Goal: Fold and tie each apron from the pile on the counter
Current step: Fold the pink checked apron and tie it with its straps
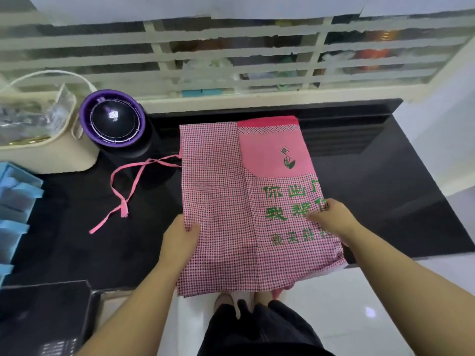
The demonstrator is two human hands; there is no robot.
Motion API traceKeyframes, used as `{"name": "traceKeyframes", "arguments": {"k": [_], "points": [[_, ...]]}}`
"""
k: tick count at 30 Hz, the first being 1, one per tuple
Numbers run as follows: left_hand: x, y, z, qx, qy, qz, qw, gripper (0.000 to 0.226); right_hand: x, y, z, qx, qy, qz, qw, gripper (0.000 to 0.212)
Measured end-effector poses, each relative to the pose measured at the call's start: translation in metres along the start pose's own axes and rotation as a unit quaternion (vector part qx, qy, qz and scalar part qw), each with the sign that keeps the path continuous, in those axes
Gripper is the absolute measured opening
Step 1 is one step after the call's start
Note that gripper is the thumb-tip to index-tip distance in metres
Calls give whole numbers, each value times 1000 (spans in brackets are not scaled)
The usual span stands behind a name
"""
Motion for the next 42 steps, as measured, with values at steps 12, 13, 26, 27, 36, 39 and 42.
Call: {"name": "traceKeyframes", "arguments": {"k": [12, 13, 26, 27, 36, 39, 42], "points": [[3, 8, 62, -185, 249, 68, 948, 51, 17, -9, -10, -287, 9, -74, 955, 22], [7, 27, 69, -225, 304, -18, 926, 50, 20, -10, -4, -282, 20, -89, 955, 31], [-3, 84, 91, -451, 278, -236, 814, 62, 69, -18, 41, -84, -25, -192, 978, 18], [-3, 84, 90, -455, 280, -235, 812, 63, 69, -21, 40, -61, -29, -181, 981, 19], [-4, 84, 86, -464, 290, -228, 806, 65, 78, -34, 22, 124, -29, -170, 977, 14], [-4, 84, 87, -458, 285, -231, 810, 64, 82, -33, 14, 209, -27, -171, 963, 7], [-4, 85, 86, -458, 284, -229, 811, 64, 88, -31, 9, 240, -53, -135, 960, 24]]}}
Point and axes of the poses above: each hand's wrist, its own x-axis away from the middle knuckle, its own y-axis out of the palm, z = x × y, the point moved 3 cm from there along -x, towards the middle knuckle, and after that the axes turned 6 degrees about -x, right-handed, at the moved point
